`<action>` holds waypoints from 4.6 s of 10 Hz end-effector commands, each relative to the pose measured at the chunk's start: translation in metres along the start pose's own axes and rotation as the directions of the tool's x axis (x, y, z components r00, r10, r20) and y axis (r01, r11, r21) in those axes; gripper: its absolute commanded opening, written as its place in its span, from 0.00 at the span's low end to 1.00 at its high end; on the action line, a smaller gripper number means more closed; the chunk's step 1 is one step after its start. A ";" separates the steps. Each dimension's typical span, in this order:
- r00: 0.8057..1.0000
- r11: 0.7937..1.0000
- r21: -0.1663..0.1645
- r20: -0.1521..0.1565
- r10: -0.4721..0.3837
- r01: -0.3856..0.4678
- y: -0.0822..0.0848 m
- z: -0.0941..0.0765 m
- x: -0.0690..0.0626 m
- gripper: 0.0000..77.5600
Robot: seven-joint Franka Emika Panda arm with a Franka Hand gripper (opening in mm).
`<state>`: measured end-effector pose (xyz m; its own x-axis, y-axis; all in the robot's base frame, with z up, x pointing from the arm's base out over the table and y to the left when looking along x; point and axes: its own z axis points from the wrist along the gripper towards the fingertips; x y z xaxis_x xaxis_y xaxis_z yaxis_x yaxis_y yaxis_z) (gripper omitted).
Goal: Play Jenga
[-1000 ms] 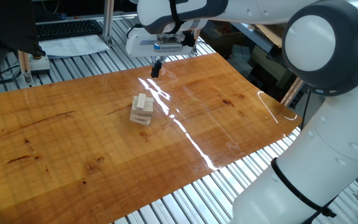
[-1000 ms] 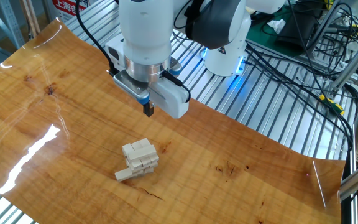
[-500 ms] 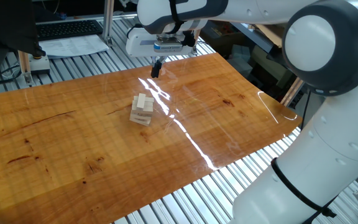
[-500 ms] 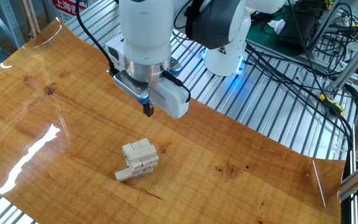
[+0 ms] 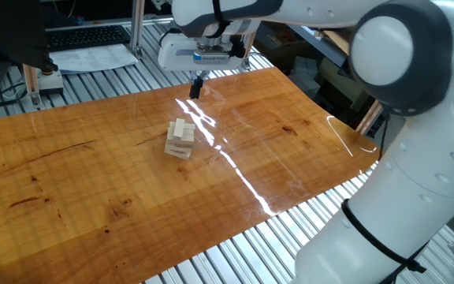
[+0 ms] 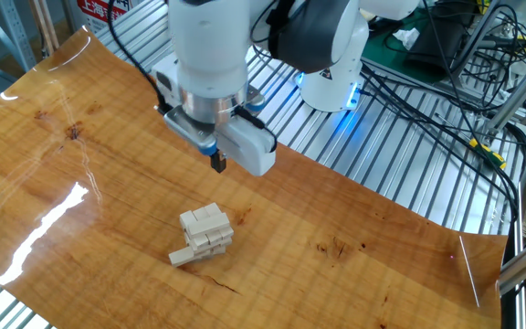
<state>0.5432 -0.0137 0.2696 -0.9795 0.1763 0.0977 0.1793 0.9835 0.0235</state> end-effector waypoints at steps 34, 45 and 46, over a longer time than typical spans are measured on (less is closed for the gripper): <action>0.995 0.992 0.078 0.020 0.101 -0.103 0.023 0.094 -0.119 0.00; 0.985 0.986 0.041 0.068 0.161 -0.164 0.002 0.148 -0.116 0.00; 0.983 0.984 0.040 0.068 0.168 -0.171 0.002 0.151 -0.113 0.00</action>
<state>0.6430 -0.0257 0.1094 -0.9441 0.3277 0.0350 0.3264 0.9445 -0.0379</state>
